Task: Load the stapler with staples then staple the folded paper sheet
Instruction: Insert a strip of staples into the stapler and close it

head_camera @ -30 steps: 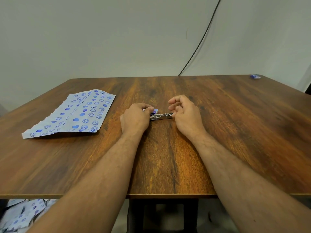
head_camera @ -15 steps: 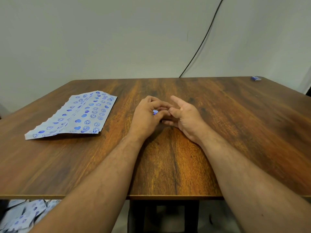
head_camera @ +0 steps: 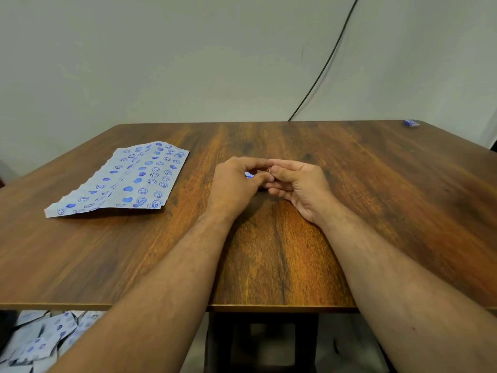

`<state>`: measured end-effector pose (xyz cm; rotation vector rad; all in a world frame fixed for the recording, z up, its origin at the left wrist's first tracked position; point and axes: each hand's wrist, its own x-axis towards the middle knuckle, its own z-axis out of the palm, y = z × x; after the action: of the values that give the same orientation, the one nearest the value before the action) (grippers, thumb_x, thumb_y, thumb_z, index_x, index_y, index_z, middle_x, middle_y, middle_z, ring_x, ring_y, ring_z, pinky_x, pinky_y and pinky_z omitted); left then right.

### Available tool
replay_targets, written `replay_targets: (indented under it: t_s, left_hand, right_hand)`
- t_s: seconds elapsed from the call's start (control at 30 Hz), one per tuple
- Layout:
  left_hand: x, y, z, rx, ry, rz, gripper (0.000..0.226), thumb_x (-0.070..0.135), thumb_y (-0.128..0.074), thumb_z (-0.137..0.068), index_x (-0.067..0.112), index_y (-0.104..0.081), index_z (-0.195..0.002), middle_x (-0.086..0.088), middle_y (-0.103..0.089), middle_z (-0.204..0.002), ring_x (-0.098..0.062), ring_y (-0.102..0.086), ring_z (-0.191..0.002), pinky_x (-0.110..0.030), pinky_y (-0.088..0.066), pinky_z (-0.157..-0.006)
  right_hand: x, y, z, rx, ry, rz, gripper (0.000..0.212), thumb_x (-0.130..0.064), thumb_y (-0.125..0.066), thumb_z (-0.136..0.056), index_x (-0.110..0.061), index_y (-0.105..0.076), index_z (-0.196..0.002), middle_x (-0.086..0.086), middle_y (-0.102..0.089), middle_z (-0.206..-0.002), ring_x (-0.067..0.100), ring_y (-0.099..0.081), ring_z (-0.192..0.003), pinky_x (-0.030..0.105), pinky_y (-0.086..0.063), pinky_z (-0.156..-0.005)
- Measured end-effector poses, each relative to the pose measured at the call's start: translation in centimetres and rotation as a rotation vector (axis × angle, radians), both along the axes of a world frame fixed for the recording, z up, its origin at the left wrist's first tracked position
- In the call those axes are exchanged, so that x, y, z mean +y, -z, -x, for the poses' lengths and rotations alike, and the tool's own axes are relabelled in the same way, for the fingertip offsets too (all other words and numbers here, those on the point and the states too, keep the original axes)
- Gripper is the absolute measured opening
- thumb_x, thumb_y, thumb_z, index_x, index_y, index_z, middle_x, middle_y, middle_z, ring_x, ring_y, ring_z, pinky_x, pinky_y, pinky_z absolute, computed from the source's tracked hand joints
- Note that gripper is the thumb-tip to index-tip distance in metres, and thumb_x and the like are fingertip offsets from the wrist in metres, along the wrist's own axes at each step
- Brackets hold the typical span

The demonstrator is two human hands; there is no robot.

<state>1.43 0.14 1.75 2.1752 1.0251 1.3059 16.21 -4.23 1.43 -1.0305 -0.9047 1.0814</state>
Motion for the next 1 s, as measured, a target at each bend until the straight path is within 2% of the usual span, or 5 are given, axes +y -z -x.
replay_targets:
  t_s: [0.13,0.23,0.43,0.6,1.0]
  left_hand:
    - [0.3,0.0,0.8,0.007,-0.089,0.136,0.053,-0.002,-0.057,-0.077,0.034,-0.077,-0.109,0.013,-0.074,-0.099,-0.004,-0.066,-0.096,-0.026,-0.054,-0.092]
    - [0.7,-0.1,1.8,0.056,-0.26,0.207,0.053,0.011,-0.054,-0.066,0.04,-0.075,-0.105,0.02,-0.072,-0.09,-0.018,-0.066,-0.103,-0.043,-0.049,-0.099]
    - [-0.1,-0.1,2.1,0.285,-0.324,0.333,0.045,0.024,-0.055,-0.069,0.035,-0.078,-0.106,0.003,-0.077,-0.106,-0.024,-0.064,-0.11,-0.037,-0.043,-0.102]
    - [0.3,0.1,2.2,0.205,-0.304,0.369,0.027,0.015,-0.067,-0.079,0.027,-0.081,-0.098,-0.002,-0.078,-0.096,-0.022,-0.069,-0.096,-0.034,-0.054,-0.09]
    - [0.5,0.4,2.2,0.106,-0.222,0.262,0.026,0.012,-0.075,-0.082,0.028,-0.079,-0.102,0.004,-0.067,-0.089,-0.01,-0.058,-0.08,-0.017,-0.039,-0.072]
  right_hand:
    - [-0.1,-0.3,0.0,0.041,0.037,0.013,0.011,0.001,-0.065,-0.092,-0.002,-0.072,-0.101,0.012,-0.075,-0.076,0.014,-0.071,-0.061,0.02,-0.057,-0.056]
    - [-0.3,-0.3,0.1,0.017,0.025,0.02,0.009,0.002,-0.067,-0.09,0.0,-0.07,-0.098,0.012,-0.074,-0.075,0.016,-0.071,-0.063,0.021,-0.056,-0.056]
    - [-0.7,-0.4,0.5,-0.044,0.034,0.02,0.022,0.006,-0.069,-0.087,-0.001,-0.068,-0.107,0.012,-0.075,-0.075,0.017,-0.071,-0.062,0.021,-0.056,-0.055]
    - [-0.7,-0.4,0.8,-0.093,0.036,0.038,0.009,0.006,-0.067,-0.089,0.001,-0.069,-0.096,0.015,-0.073,-0.077,0.017,-0.07,-0.062,0.023,-0.057,-0.057]
    - [0.6,-1.1,1.9,-0.268,0.23,0.194,0.015,-0.001,-0.055,-0.087,-0.003,-0.067,-0.078,0.007,-0.058,-0.062,0.011,-0.053,-0.039,0.019,-0.04,-0.035]
